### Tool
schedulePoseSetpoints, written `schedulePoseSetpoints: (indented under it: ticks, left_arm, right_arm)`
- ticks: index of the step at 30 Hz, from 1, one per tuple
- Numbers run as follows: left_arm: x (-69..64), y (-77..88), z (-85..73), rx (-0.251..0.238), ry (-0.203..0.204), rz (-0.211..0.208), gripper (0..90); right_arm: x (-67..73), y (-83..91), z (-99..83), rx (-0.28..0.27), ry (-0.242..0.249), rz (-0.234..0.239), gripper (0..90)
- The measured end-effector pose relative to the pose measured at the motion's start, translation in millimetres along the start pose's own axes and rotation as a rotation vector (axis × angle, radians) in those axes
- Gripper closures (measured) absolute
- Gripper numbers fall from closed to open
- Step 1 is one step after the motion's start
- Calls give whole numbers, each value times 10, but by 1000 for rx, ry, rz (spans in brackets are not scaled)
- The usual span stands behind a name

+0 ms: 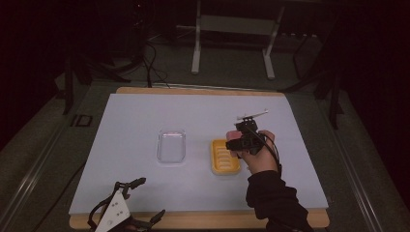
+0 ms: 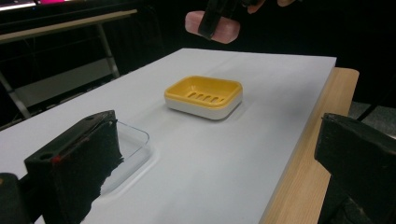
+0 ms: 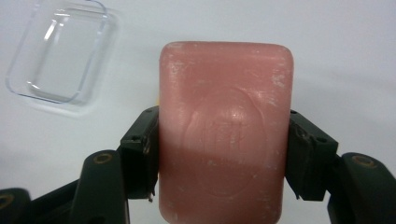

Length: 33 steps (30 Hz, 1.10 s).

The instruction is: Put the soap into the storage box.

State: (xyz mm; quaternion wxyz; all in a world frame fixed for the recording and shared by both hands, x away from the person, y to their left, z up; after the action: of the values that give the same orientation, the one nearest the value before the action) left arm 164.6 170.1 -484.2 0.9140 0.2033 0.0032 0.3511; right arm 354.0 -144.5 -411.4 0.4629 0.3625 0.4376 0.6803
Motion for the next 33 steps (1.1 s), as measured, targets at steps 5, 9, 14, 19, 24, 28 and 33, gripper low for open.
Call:
schedulePoseSetpoints:
  ticks: [5,9,14,19,24,28,33]
  left_arm:
    - [-1,0,0,0,-1,-1,9]
    - [-12,-1,2,4,-8,-3,9]
    - [-11,3,4,2,-9,-2,9]
    - [-17,4,7,-3,-10,-5,9]
    - [-18,5,7,-2,-11,-5,9]
    - [-22,3,7,2,-14,-6,9]
    - [-27,5,9,5,-19,-6,9]
  right_arm:
    - [102,-54,-3,-15,-12,30,374]
    - [160,-139,-11,-17,-19,34,374]
    - [194,-292,-22,-5,-37,38,374]
    - [195,-434,-42,31,-50,37,374]
    - [183,-599,-62,80,-58,20,374]
    - [146,-689,-76,103,-77,13,374]
    - [82,-794,-76,126,-90,-16,373]
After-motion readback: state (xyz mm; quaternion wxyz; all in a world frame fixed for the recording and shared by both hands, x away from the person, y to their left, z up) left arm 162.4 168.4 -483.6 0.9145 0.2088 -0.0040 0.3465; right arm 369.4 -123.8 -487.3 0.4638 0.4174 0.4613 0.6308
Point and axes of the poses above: each handheld gripper's, and its own axes: y roughly backward along the jaws, z roughly out of its top, x roughly to its left, the point moved 2 cm from there along -y, roughly forward along the jaws, and after that the axes turned 9 degrees about x, right-handed, at the moved point
